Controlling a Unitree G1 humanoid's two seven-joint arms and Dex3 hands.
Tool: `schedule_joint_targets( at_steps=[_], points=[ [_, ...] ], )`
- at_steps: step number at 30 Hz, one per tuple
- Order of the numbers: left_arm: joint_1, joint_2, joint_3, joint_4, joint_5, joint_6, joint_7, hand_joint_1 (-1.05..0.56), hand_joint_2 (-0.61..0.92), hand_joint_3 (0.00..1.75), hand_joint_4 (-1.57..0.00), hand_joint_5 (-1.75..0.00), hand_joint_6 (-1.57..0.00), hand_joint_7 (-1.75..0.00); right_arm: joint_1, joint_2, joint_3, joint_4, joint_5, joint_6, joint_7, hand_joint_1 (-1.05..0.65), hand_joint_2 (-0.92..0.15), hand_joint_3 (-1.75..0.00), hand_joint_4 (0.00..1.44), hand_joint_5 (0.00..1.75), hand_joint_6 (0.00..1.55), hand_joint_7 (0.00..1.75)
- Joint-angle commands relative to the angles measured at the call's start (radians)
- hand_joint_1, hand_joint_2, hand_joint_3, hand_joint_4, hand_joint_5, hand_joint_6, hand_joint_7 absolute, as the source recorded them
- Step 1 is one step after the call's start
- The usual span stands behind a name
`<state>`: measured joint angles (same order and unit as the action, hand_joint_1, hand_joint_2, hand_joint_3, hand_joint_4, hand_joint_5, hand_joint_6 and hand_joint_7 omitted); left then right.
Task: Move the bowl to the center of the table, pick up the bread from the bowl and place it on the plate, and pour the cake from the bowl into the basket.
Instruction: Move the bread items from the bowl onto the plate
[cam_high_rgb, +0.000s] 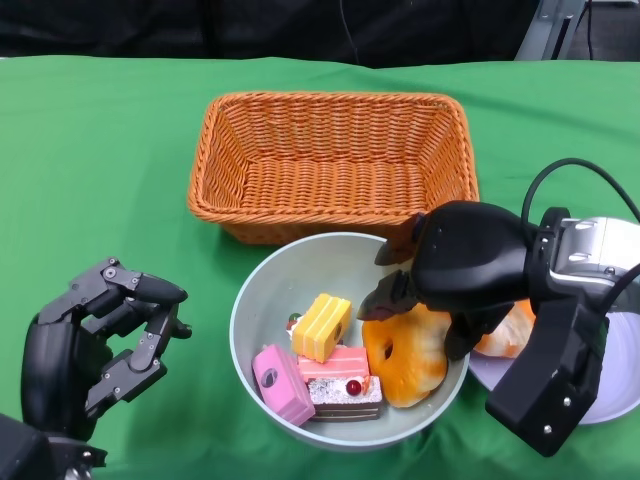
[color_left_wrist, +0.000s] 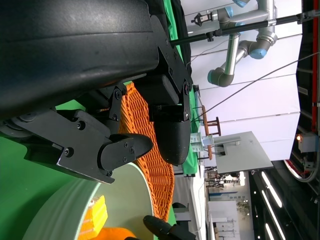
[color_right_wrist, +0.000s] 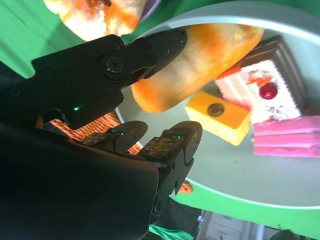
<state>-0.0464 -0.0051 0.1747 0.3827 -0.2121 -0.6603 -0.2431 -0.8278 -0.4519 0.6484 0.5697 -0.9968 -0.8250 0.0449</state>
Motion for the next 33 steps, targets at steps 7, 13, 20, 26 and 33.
schedule_joint_targets(
  at_steps=[7, 13, 20, 26, 33],
  points=[
    [0.02, 0.0, 0.001, -0.021, -0.006, -0.011, 0.003, -0.03, 0.82, 0.68, -0.74, -1.46, -0.83, -1.07, 0.002, -0.02, 0.028, -0.002, -0.045, 0.002, -0.05, -0.74, -0.82, 0.0, 0.54, 0.0, 0.58, 0.01],
    [0.024, -0.006, -0.004, -0.023, -0.001, -0.01, 0.011, -0.04, 0.81, 0.67, -0.74, -1.46, -0.84, -1.06, 0.003, -0.015, 0.049, 0.009, -0.063, 0.007, -0.09, -0.74, -0.83, 0.0, 0.54, 0.0, 0.58, 0.0],
    [0.022, -0.011, -0.012, -0.011, 0.008, -0.03, 0.011, -0.05, 0.82, 0.64, -0.75, -1.47, -0.84, -1.06, 0.001, -0.003, 0.076, 0.027, -0.094, 0.019, -0.123, -0.74, -0.84, 0.0, 0.55, 0.0, 0.58, 0.0],
    [0.021, -0.013, -0.015, 0.0, 0.035, -0.049, 0.029, -0.06, 0.84, 0.63, -0.74, -1.47, -0.84, -1.07, -0.003, 0.012, 0.098, 0.051, -0.109, 0.033, -0.157, -0.73, -0.83, 0.0, 0.56, 0.01, 0.6, 0.01],
    [0.021, -0.023, -0.02, -0.001, 0.044, -0.058, 0.035, -0.05, 0.83, 0.64, -0.75, -1.48, -0.83, -1.1, -0.01, 0.051, 0.132, 0.112, -0.13, 0.065, -0.195, -0.67, -0.84, 0.0, 0.59, 0.01, 0.62, 0.01]
  ],
)
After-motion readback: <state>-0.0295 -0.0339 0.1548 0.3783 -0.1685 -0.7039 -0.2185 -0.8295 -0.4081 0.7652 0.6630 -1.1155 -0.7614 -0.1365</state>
